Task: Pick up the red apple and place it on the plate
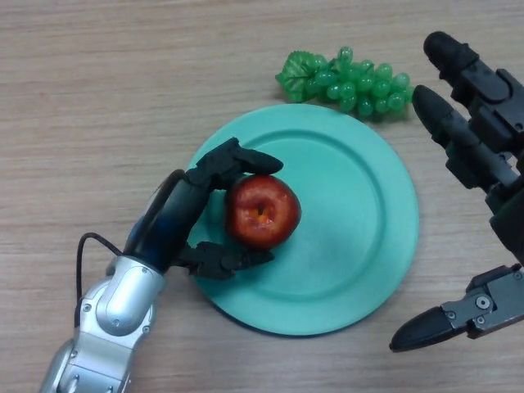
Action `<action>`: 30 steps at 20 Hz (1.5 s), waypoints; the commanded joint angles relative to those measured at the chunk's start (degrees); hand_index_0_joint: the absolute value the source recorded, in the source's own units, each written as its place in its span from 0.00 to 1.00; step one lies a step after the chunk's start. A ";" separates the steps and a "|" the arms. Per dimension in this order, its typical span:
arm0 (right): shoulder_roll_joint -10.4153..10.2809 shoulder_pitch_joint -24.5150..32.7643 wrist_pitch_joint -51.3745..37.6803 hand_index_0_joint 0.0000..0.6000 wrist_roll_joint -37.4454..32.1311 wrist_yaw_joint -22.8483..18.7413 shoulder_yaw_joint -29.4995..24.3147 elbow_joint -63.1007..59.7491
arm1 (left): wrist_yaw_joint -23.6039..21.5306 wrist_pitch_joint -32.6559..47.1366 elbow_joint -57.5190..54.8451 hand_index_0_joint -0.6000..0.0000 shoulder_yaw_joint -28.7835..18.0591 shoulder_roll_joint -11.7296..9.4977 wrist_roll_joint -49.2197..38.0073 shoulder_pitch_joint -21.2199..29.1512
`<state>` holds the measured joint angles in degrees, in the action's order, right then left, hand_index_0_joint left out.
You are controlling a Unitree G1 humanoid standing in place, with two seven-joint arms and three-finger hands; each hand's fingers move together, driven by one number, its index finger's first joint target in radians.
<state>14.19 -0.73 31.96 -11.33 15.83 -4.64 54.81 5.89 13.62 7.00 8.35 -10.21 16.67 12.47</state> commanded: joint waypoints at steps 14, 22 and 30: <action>2.63 5.19 -3.20 0.00 -6.00 -2.75 -6.05 3.09 | 6.83 -26.55 -43.29 1.00 -15.37 -4.93 -20.35 -7.21; 3.65 8.86 -3.03 0.00 -4.95 -3.84 -3.96 1.55 | 4.21 -24.74 -48.21 1.00 -26.29 -7.22 -29.04 -10.61; 3.33 11.28 -5.21 0.00 -2.39 -4.08 -2.33 -2.06 | 3.99 -30.86 -51.65 1.00 -29.51 -8.84 -31.55 -9.77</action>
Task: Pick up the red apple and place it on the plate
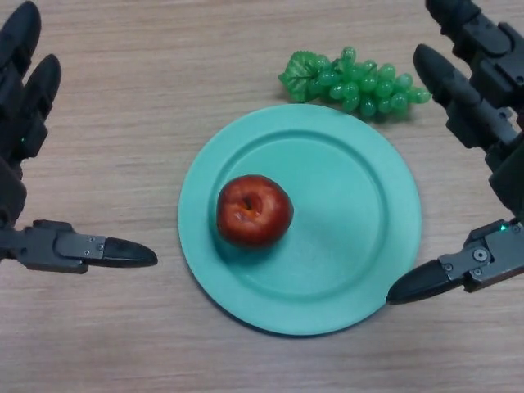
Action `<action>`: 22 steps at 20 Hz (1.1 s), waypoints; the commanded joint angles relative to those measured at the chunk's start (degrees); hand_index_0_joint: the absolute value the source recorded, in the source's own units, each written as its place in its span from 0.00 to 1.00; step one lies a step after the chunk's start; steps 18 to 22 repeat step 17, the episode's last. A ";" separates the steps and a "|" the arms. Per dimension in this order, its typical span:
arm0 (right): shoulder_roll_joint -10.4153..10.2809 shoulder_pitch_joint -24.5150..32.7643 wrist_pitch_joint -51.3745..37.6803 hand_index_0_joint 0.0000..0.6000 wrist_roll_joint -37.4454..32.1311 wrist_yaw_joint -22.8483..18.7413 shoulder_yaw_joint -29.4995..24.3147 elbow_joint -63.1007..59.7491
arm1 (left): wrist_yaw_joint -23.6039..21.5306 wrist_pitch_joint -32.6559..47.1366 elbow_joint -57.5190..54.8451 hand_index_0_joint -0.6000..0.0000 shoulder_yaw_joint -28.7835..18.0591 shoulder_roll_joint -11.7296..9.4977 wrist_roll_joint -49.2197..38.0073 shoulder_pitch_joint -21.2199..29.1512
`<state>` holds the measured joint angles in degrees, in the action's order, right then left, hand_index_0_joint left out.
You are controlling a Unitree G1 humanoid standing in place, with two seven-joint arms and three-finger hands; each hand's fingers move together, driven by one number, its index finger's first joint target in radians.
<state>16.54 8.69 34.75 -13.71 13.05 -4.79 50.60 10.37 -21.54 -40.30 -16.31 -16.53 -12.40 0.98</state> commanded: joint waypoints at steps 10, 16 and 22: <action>1.95 2.56 -6.20 0.00 -4.18 -3.92 -3.98 1.68 | -2.97 2.90 -5.63 1.00 -6.09 -3.05 -8.67 2.52; 1.42 2.76 -4.81 0.00 -2.38 -3.89 -3.03 2.75 | -2.10 4.08 -5.55 1.00 -7.36 -3.52 -9.01 2.03; 1.39 2.59 -4.75 0.00 -2.36 -3.72 -3.15 2.90 | -1.98 4.35 -5.78 1.00 -7.28 -3.34 -9.03 1.79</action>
